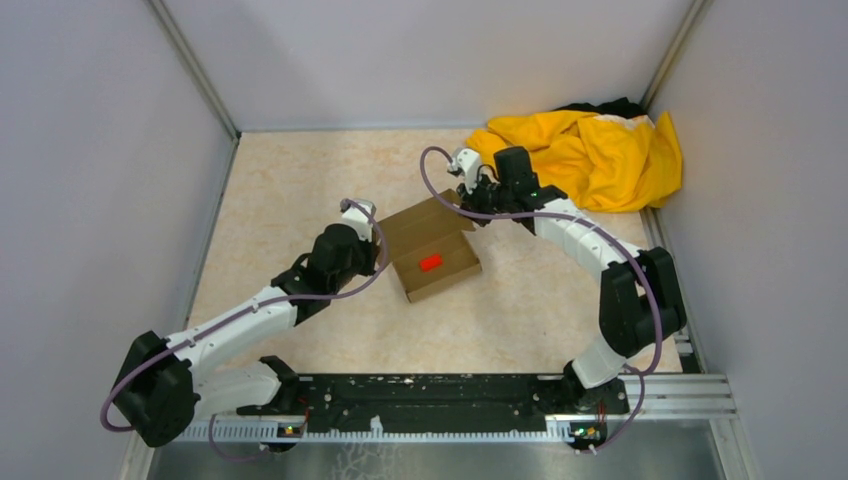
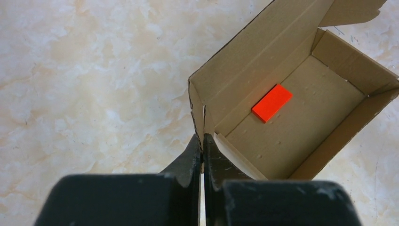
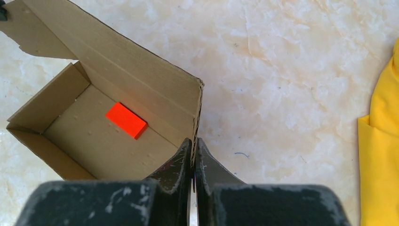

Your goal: Fold the paper box

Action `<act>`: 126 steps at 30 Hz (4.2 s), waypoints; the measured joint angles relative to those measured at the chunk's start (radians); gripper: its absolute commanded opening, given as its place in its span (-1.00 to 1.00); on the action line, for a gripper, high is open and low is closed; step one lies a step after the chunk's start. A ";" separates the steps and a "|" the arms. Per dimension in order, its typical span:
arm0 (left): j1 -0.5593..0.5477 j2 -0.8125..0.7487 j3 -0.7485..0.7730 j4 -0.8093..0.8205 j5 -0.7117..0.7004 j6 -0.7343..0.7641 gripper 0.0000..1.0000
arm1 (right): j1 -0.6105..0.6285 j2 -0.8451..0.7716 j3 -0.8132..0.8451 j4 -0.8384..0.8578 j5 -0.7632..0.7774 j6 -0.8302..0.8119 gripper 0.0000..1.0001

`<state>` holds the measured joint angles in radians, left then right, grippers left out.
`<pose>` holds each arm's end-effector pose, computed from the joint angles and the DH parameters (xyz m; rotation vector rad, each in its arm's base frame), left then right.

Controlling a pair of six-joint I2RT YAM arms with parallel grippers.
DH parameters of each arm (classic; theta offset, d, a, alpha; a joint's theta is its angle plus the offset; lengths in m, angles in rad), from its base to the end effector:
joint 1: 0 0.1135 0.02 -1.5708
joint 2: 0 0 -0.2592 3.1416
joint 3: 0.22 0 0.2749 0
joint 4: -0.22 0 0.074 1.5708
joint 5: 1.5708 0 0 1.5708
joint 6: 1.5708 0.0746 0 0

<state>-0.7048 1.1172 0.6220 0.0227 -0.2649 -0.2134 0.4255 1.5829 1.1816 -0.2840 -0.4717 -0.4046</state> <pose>0.2419 -0.1801 0.2053 0.3337 2.0119 -0.3084 0.3524 0.1969 0.2342 -1.1205 1.9190 0.5415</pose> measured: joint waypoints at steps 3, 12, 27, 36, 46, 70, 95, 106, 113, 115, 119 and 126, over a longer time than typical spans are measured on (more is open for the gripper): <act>0.000 0.000 0.000 -0.002 0.000 -0.003 -0.92 | 0.006 0.000 -0.017 0.018 0.013 0.009 -1.00; 0.000 0.016 0.016 -0.031 -0.026 -0.018 -0.97 | 0.064 -0.013 -0.079 0.074 0.120 0.048 -1.00; 0.004 0.091 0.077 -0.066 -0.093 -0.033 -0.99 | 0.177 -0.099 -0.226 0.217 0.358 0.127 -1.00; 0.008 0.096 0.128 -0.070 -0.132 -0.032 -0.97 | 0.233 -0.111 -0.246 0.307 0.494 0.147 -1.00; 0.011 0.149 0.153 -0.060 -0.157 -0.036 -0.97 | 0.286 -0.100 -0.242 0.316 0.623 0.173 -0.98; 0.012 0.277 0.239 0.001 -0.200 -0.087 -0.95 | 0.330 -0.044 -0.184 0.305 0.897 0.386 -0.96; 0.016 0.464 0.372 0.184 -0.323 -0.047 -0.89 | 0.340 0.040 -0.147 0.459 1.147 0.537 -0.96; 0.045 0.502 0.369 0.228 -0.304 -0.041 -0.91 | 0.338 0.091 -0.147 0.487 1.164 0.629 -0.96; 0.060 0.500 0.303 0.276 -0.270 -0.049 -0.91 | 0.337 0.105 -0.147 0.494 1.163 0.685 -0.98; 0.063 0.487 0.281 0.296 -0.259 -0.053 -0.91 | 0.336 0.108 -0.147 0.494 1.164 0.699 -0.98; 0.069 0.447 0.229 0.323 -0.238 -0.062 -0.91 | 0.336 0.116 -0.147 0.496 1.162 0.730 -1.00; 0.072 0.414 0.179 0.349 -0.217 -0.084 -0.92 | 0.336 0.124 -0.147 0.504 1.163 0.786 -1.00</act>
<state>-0.6323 1.5307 0.8009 0.3717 -0.4824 -0.2974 0.7612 1.7073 1.0344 0.2195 0.6910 0.3813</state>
